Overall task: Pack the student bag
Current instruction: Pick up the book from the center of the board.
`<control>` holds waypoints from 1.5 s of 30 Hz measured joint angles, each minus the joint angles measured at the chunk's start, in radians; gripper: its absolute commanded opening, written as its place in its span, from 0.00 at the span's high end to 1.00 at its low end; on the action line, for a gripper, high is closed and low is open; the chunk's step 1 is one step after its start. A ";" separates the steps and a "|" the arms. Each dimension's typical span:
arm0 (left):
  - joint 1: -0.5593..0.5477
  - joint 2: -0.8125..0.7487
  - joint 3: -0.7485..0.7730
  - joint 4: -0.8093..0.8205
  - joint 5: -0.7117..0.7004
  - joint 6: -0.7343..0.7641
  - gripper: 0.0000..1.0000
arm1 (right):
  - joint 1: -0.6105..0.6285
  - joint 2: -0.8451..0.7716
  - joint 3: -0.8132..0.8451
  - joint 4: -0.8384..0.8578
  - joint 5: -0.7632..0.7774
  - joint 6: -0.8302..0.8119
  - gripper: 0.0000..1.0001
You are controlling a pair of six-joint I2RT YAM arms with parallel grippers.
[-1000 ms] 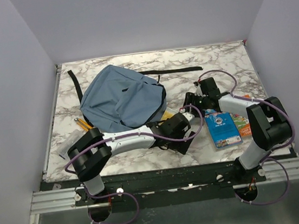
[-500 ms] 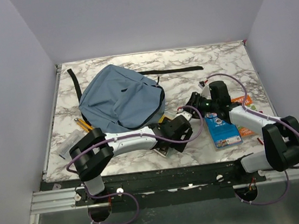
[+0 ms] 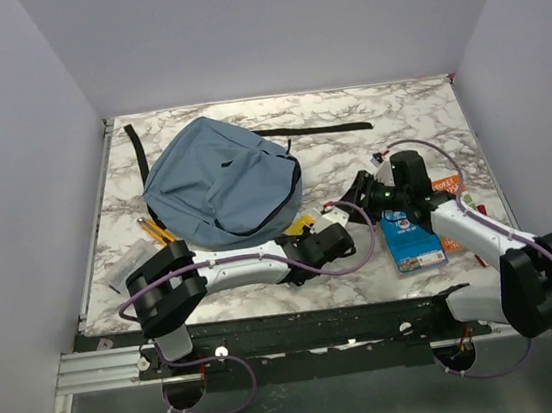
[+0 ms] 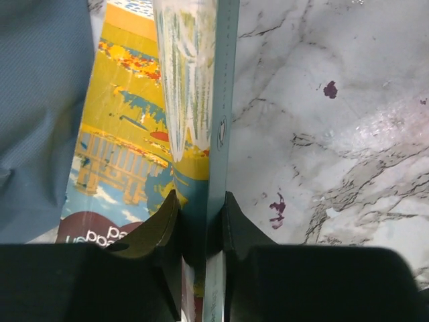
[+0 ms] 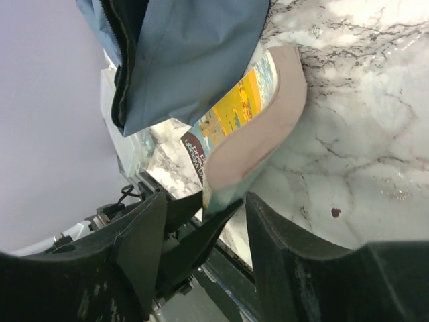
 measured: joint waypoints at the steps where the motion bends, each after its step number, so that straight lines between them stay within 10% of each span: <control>1: 0.000 -0.012 -0.005 -0.003 -0.001 0.003 0.95 | 0.004 -0.021 0.016 -0.050 0.026 -0.015 0.36; 9: 0.041 -0.229 0.037 -0.136 0.164 0.047 1.00 | 0.027 -0.179 0.233 -0.342 0.273 -0.183 0.11; 15: 0.142 -0.386 0.085 -0.170 0.546 0.114 1.00 | 0.027 -0.257 0.303 -0.375 0.338 -0.327 0.03; 23: 0.486 -0.614 0.005 -0.209 1.118 0.226 1.00 | 0.027 -0.346 0.315 -0.343 -0.016 -0.473 0.00; 30: 0.486 -0.647 -0.012 -0.243 1.411 0.267 1.00 | 0.065 -0.219 0.316 -0.266 -0.370 -0.446 0.00; 45: 0.480 -0.611 -0.016 -0.258 1.586 0.271 1.00 | 0.148 -0.214 0.371 -0.198 -0.423 -0.338 0.00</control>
